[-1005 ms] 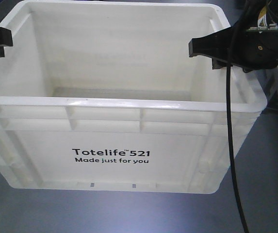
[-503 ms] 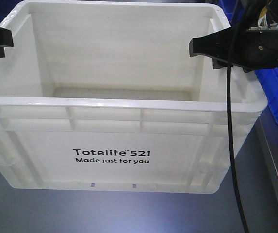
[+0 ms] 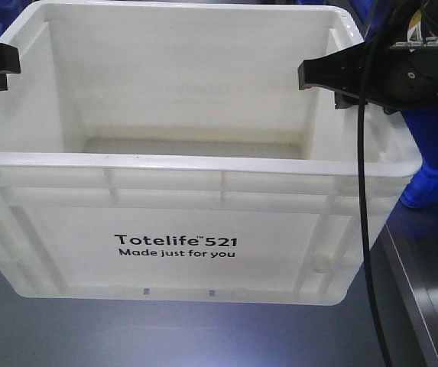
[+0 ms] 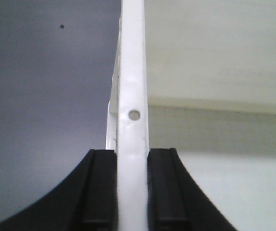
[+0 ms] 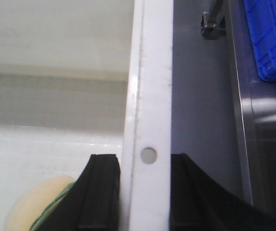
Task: Place moving items into box and shelve
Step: 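Hold the white tote by its rims with both grippers while driving along shelves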
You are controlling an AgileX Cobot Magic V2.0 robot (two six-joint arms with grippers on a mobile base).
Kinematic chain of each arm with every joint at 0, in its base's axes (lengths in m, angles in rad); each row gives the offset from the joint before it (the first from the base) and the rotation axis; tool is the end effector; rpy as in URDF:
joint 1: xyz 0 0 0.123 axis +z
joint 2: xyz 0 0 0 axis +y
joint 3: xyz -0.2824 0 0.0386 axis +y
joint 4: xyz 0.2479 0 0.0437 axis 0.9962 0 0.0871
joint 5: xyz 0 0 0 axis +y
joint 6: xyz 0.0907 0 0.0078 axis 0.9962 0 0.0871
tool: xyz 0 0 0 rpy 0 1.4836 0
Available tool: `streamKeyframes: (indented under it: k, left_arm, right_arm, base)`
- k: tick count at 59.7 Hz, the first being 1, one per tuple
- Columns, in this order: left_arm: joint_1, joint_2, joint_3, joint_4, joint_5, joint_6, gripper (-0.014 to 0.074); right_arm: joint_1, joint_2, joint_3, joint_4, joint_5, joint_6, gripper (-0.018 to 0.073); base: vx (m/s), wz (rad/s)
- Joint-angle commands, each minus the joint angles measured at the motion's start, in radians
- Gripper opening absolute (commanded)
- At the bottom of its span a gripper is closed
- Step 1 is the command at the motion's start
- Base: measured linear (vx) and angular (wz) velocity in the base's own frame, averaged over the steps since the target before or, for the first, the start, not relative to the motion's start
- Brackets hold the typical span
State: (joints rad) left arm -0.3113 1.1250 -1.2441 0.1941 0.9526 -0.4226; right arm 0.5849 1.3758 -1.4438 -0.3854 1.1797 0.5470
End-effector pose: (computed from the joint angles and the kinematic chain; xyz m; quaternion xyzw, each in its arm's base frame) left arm 0.2143 -0.0539 0.4068 -0.0309 0.9116 -0.0545 0.4063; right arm 0.2457 0.1247 0.3962 -0.0404 0.9445 -0.0185 0.3255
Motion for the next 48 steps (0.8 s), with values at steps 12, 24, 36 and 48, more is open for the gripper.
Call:
streamKeyframes:
  k: [12,24,36,48]
  left_arm:
    - [-0.003,-0.035,-0.044,0.046,-0.125,0.000,0.0158]
    - [-0.003,-0.035,-0.044,0.046,-0.126,0.000,0.0158]
    - [-0.003,-0.035,-0.044,0.046,-0.126,0.000,0.0158]
    - [-0.003,-0.035,-0.044,0.046,-0.126,0.000,0.0158]
  right_arm:
    - [-0.003,-0.045,-0.038,-0.108,-0.067,-0.014,0.0137]
    - [-0.003,-0.046,-0.038,-0.108,-0.066,-0.014,0.0137]
    - [-0.003,-0.046,-0.038,-0.108,-0.066,-0.014,0.0137]
    - [-0.003,-0.046,-0.038,-0.108,-0.067,-0.014,0.0137]
  base:
    - [0.21,-0.21]
    - [0.20,-0.13]
    - [0.22,0.05]
    - [0.25,0.17]
